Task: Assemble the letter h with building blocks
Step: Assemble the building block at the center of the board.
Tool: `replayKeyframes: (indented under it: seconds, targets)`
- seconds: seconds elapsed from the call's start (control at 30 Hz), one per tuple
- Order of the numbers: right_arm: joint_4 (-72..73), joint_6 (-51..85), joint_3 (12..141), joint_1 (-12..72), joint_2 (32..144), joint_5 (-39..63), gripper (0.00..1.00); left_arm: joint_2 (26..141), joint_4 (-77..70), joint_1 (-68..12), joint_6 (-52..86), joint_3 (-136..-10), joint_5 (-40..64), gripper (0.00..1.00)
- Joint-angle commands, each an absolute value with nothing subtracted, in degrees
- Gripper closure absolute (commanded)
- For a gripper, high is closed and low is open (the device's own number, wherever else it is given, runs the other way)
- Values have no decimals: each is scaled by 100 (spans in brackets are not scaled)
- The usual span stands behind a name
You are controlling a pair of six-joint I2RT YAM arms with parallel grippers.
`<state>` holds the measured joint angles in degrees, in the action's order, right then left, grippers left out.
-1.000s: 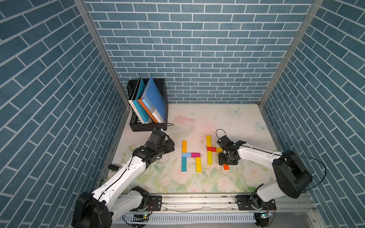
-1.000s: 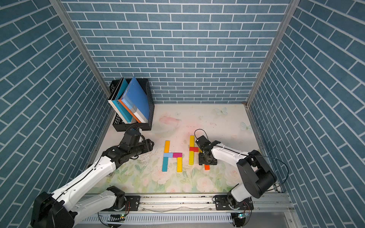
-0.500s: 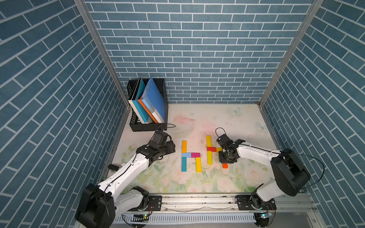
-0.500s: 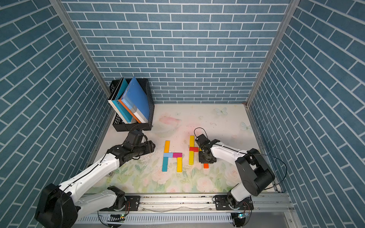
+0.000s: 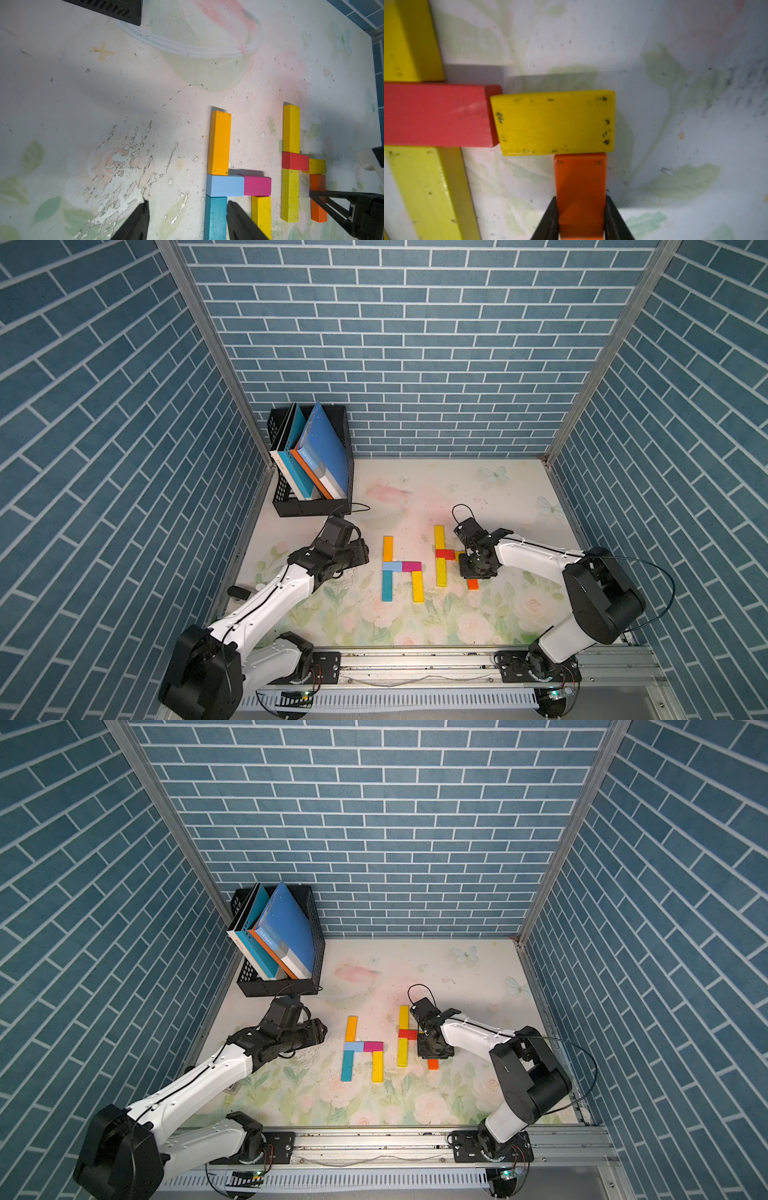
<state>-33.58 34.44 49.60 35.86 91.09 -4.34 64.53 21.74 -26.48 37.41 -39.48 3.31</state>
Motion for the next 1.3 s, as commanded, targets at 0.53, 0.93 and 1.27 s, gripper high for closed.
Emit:
replayKeyframes:
  seconds: [0.53, 0.93, 1.27]
  targets:
    - [-3286, 3321, 5423, 3314, 8780, -465, 19, 6309, 2206, -2610, 3652, -3840, 330, 35]
    - [-2618, 3652, 5623, 2917, 9383, 43, 11, 6273, 2219, -2605, 3617, -3799, 281, 35]
    - [-2276, 3803, 5357, 2918, 9455, 390, 10, 6277, 2181, -2604, 3598, -3767, 271, 35]
